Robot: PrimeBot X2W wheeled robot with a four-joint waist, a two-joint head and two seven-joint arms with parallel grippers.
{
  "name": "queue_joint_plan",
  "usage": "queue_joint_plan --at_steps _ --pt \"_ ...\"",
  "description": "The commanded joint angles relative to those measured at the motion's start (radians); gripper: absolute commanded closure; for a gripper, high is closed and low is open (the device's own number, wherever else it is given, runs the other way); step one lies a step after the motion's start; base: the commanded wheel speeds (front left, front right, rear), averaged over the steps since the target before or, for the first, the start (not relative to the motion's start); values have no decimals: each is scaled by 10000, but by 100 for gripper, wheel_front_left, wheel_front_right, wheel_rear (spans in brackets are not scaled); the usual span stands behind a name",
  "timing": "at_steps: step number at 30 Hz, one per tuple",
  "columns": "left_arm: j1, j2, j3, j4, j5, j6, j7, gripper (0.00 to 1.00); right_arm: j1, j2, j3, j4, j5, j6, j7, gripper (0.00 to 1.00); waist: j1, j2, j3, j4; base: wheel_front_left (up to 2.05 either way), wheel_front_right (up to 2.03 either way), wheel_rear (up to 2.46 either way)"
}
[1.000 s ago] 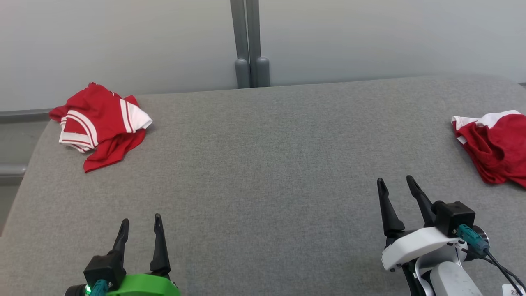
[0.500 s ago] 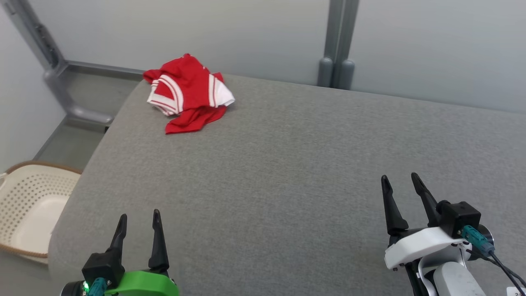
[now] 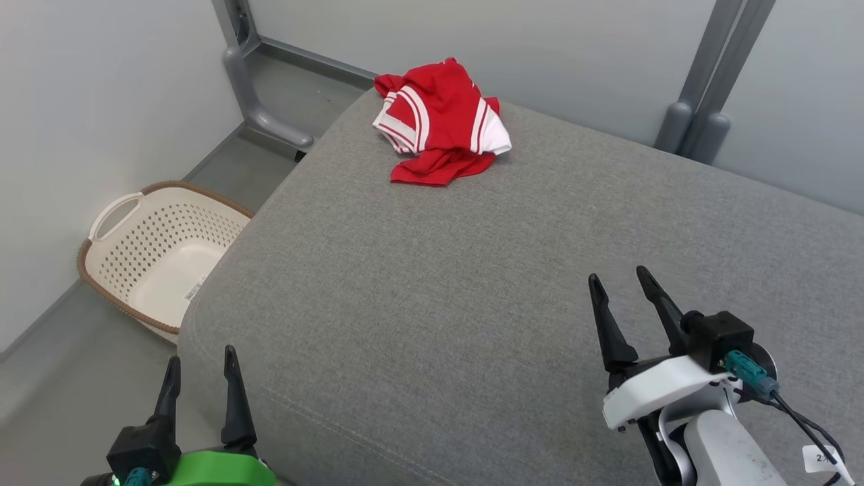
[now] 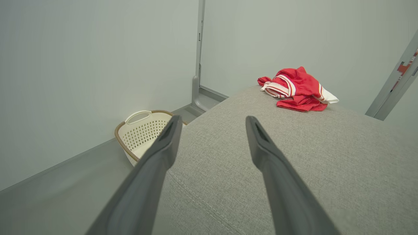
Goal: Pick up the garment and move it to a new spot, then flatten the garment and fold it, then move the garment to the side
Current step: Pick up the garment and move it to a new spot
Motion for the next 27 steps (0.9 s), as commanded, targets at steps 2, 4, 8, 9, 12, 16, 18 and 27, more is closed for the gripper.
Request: queue_joint_plan --at_steps 2,4,8,9,12,16,18,27 --pt "144 -53 29 -46 -81 58 -1 0 -154 -44 10 52 71 -13 -31 0 0 0 217 163 0 0 0" --pt "124 -68 -34 -4 -73 -4 -1 0 -189 -44 -22 26 52 -13 -31 0 0 0 250 154 0 0 0" --pt "-53 -89 -197 119 -62 -119 -1 0 -132 -44 -265 -87 -103 -13 -31 0 0 0 374 141 0 0 0" --pt "-143 -93 -255 166 -35 -164 -1 0 -87 -42 -359 -120 -145 -13 -30 0 0 0 432 139 0 0 0" --pt "-475 -56 -350 301 45 -294 -2 0 -51 -39 -579 -309 -323 -13 -31 0 0 0 687 58 0 0 0" --pt "-1305 142 -350 378 132 -453 0 0 -378 -50 -670 -581 -612 -14 1 0 0 0 1256 -382 0 0 0" --pt "-1955 377 -288 407 188 -545 29 0 -579 -44 -649 -755 -732 -14 52 0 0 0 1579 -665 0 0 0" --pt "-5890 1898 -154 911 440 -1260 1066 0 -1789 -48 -337 -1595 -1202 -14 327 0 0 0 3317 -2344 0 0 0"
